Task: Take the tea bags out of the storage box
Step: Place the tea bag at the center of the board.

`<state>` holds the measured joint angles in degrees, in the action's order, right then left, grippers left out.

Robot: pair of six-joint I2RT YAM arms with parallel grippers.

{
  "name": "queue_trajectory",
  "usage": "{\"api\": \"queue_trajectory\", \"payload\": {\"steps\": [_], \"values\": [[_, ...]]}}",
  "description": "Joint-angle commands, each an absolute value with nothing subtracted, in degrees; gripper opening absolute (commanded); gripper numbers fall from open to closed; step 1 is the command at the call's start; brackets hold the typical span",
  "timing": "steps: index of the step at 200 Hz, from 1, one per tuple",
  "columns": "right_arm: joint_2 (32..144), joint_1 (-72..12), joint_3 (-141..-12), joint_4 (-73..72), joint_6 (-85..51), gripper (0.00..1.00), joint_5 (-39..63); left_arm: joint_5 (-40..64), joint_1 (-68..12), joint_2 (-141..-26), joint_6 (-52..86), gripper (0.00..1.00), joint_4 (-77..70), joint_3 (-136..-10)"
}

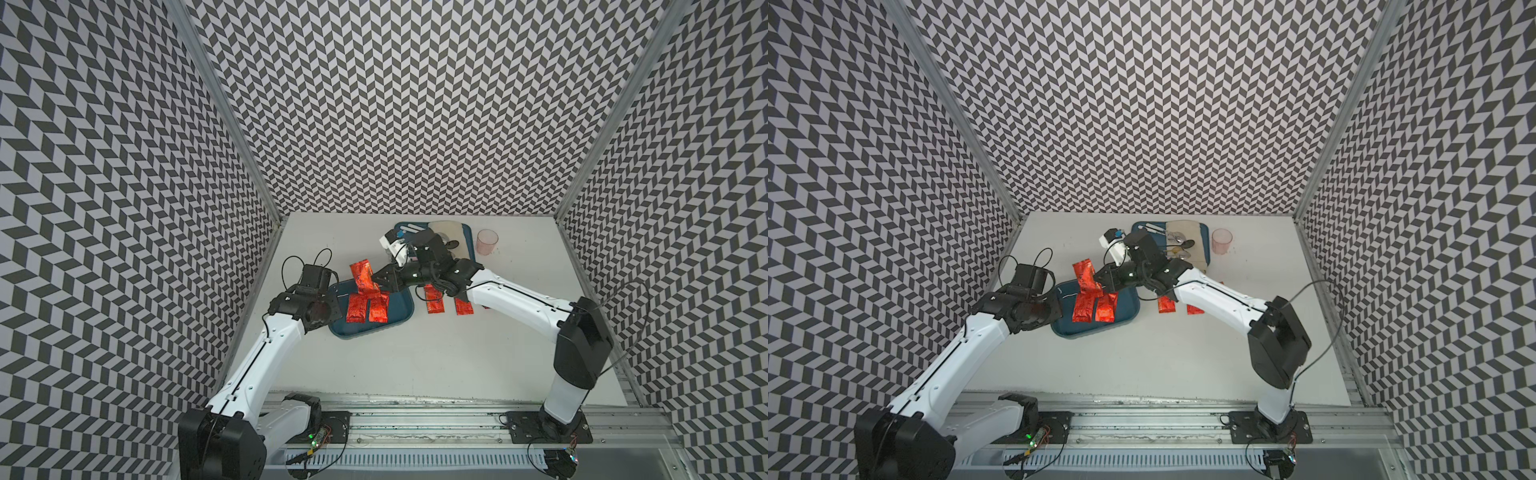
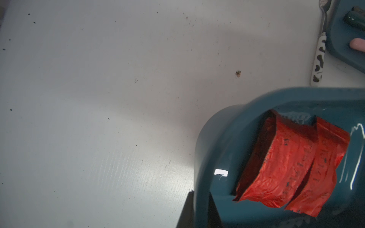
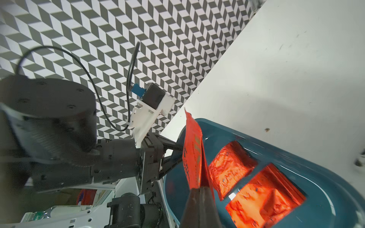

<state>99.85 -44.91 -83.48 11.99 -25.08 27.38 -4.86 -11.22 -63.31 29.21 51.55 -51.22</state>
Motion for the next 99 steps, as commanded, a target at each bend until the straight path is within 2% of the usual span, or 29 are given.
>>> {"api": "queue_trajectory", "payload": {"steps": [1, 38, 76, 99], "values": [[93.0, -40.3, -77.5, 12.5, -24.8, 0.00, 28.5, -4.8, -11.2, -62.4, 29.3, 0.00, 50.4, -51.3], [80.8, -31.5, -62.2, 13.9, -24.4, 0.00, 31.5, -4.9, -11.2, -62.2, 29.4, 0.00, 50.5, -51.3], [73.4, -30.7, -47.4, 15.0, -24.2, 0.00, 30.6, -4.8, -11.2, -61.9, 29.4, 0.00, 50.5, -51.3], [69.8, -30.7, -39.1, 10.1, -27.2, 0.00, 31.4, -4.9, -11.2, -61.4, 29.4, 0.00, 50.5, -51.4]]}}
